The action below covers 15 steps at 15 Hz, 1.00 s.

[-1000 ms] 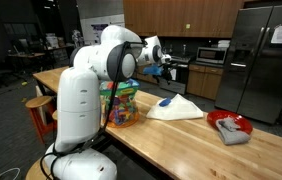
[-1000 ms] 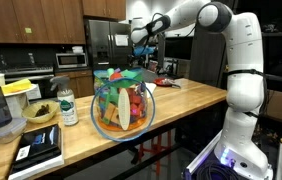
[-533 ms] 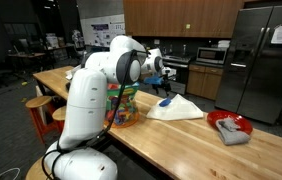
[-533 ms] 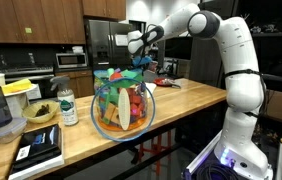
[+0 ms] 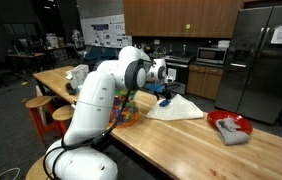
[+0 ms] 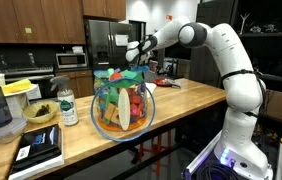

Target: Lift the blue plush block from the towel, put it in the bag and then move the bag to the left

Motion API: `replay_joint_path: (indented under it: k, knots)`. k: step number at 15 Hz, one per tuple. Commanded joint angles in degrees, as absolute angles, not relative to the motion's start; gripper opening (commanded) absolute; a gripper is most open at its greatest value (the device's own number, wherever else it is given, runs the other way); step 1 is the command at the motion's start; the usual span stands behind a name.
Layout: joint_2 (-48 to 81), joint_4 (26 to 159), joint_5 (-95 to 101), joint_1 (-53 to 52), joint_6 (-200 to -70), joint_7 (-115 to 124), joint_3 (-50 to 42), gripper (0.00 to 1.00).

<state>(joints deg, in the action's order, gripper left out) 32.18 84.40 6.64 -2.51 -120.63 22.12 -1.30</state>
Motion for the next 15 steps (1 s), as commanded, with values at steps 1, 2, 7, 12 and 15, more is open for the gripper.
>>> replay_joint_path:
  k: [1, 2, 7, 12, 15]
  knots:
    - [35.24, 81.18, 4.08, -3.10, -123.40, 23.47, -2.39, 1.00]
    - [35.75, 81.01, 3.71, -3.14, -124.99, 24.00, -2.60, 1.00]
    - [37.58, 80.29, 3.18, -3.47, -129.17, 25.59, -3.64, 1.00]
    - [38.73, 80.07, 2.25, -3.25, -130.35, 26.07, -3.75, 1.00]
    - [39.23, 80.03, 1.16, -3.15, -131.93, 26.27, -3.76, 1.00]
